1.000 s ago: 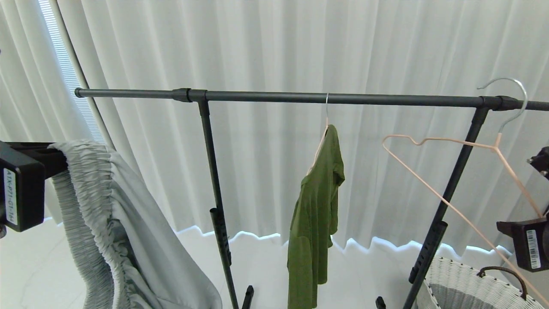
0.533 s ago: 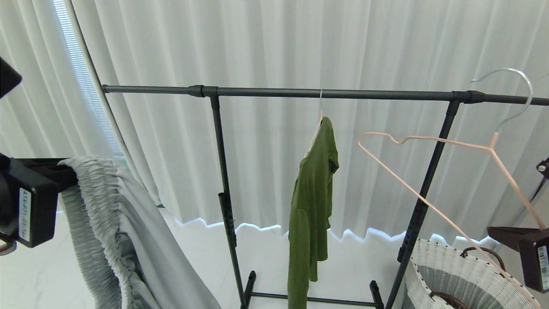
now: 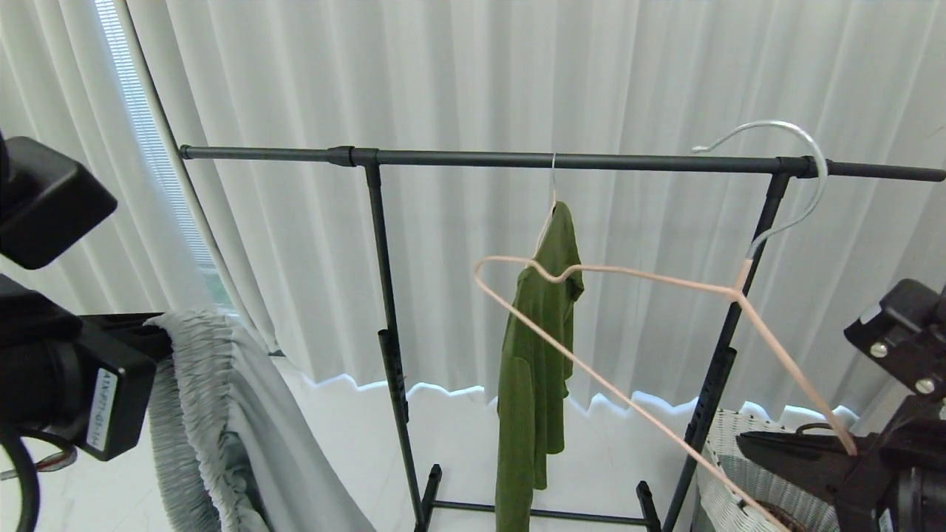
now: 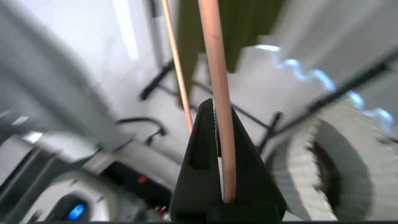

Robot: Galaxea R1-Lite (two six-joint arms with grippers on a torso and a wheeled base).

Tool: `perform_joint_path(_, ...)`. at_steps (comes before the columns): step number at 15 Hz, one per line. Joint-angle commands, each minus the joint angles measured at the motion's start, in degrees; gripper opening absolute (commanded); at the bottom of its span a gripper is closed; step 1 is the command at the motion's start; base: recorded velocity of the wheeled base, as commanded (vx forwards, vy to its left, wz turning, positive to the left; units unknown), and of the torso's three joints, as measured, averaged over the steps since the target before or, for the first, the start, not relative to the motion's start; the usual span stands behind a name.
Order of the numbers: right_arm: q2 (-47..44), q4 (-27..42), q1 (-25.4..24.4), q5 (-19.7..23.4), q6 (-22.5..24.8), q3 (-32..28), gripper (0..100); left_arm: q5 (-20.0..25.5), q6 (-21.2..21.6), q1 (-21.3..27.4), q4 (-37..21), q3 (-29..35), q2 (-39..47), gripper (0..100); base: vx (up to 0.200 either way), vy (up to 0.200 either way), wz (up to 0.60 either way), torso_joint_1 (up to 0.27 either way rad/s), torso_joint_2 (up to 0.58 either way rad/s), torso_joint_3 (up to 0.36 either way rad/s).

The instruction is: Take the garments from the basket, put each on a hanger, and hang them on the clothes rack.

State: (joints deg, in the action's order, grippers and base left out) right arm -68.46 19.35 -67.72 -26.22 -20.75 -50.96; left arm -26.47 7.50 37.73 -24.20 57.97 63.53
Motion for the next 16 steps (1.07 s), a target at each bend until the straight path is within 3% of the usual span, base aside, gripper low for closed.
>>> perform_joint_path(1,-2.6,-0.3,-3.5,1.2,-0.3,0.2,0,-0.3,-4.2,-0.1,1.1,1.1,4.6,0,0.0,0.0,0.0,0.0,0.0,0.0)
perform_joint_path(3,-4.4,-2.3,-6.6,1.6,-1.0,0.4,0,-0.8,-12.9,-0.2,1.1,4.0,8.4,0,0.0,0.0,0.0,0.0,0.0,0.0)
perform_joint_path(6,-8.4,-4.8,-11.4,1.6,-3.4,0.1,0,-3.4,-20.2,-2.2,1.1,6.9,13.4,0,0.0,0.0,0.0,0.0,0.0,0.0)
perform_joint_path(8,-10.4,-6.3,-13.2,1.6,-4.9,0.0,0,-6.1,-20.9,-4.9,1.3,8.6,15.7,0,0.0,0.0,0.0,0.0,0.0,0.0)
perform_joint_path(12,-11.1,-8.1,-15.4,2.2,-6.8,0.0,0,-6.3,-20.7,-9.8,6.1,9.9,19.2,0,0.0,0.0,0.0,0.0,0.0,0.0)
perform_joint_path(16,-14.8,-12.6,-16.0,2.9,-7.6,-0.1,0,-6.8,-20.9,-9.8,6.7,10.9,20.1,0,0.0,0.0,0.0,0.0,0.0,0.0)
